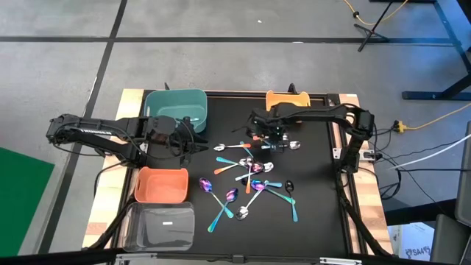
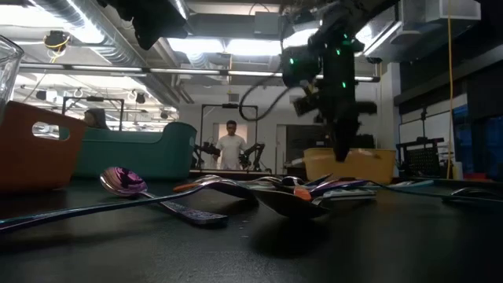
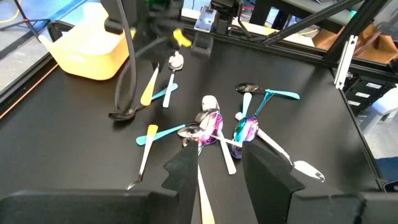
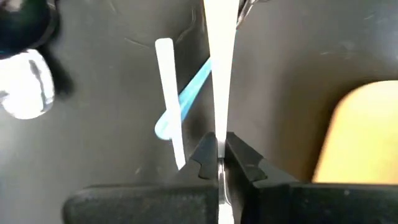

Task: Sort silverware by color (type)
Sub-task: Put the orange spoon into the yellow bin

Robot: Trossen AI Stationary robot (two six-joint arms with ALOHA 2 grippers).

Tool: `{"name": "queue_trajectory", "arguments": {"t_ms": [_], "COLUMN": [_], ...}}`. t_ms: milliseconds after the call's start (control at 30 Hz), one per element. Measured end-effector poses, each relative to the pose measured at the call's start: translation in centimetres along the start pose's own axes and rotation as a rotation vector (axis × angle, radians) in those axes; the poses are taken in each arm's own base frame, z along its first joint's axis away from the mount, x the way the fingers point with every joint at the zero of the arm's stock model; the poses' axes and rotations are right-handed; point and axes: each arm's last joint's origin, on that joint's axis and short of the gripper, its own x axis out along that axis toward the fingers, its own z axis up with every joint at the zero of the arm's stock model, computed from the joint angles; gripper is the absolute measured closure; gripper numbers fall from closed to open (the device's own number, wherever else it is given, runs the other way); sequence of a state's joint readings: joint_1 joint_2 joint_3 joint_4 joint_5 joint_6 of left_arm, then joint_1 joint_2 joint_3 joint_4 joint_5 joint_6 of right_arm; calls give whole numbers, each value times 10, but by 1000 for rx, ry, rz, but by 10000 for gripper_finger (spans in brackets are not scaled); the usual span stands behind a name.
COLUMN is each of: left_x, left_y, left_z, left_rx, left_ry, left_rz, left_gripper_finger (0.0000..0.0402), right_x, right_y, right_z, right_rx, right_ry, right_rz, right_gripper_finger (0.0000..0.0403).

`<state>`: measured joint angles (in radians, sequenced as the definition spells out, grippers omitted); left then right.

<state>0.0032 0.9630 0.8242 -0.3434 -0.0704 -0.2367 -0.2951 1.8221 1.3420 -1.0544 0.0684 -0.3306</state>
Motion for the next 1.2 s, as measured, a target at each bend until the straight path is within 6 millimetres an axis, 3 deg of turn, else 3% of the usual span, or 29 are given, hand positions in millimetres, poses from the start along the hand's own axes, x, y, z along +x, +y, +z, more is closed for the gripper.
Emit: {"name": "queue_trajectory", "arguments": {"t_ms": [333,533,633,933,1200], "left_x": [0,0,0,0,0], "left_y": [0,0,0,0,0], "left_z": [0,0,0,0,0], "left_rx": [0,3,3,3,3], "left_ry": [0,0,1,1,0], "left_rz": [-1,0,0,0,0], "left_gripper_finger": [283,283,283,283,283], "right_x": [-83,-111,-109,-77,-35], "right_y": [-16,-49,-71,-139,-155], "right_z": [10,-9,-27,-72,-97], "right_rx": [-79,27,111,338,411], "right_ry": [-60,-68,-79,-173,-179], "right_rz": [-14,-26,-21,-45,-1], "right_gripper_finger": [402,402,403,403,403]}}
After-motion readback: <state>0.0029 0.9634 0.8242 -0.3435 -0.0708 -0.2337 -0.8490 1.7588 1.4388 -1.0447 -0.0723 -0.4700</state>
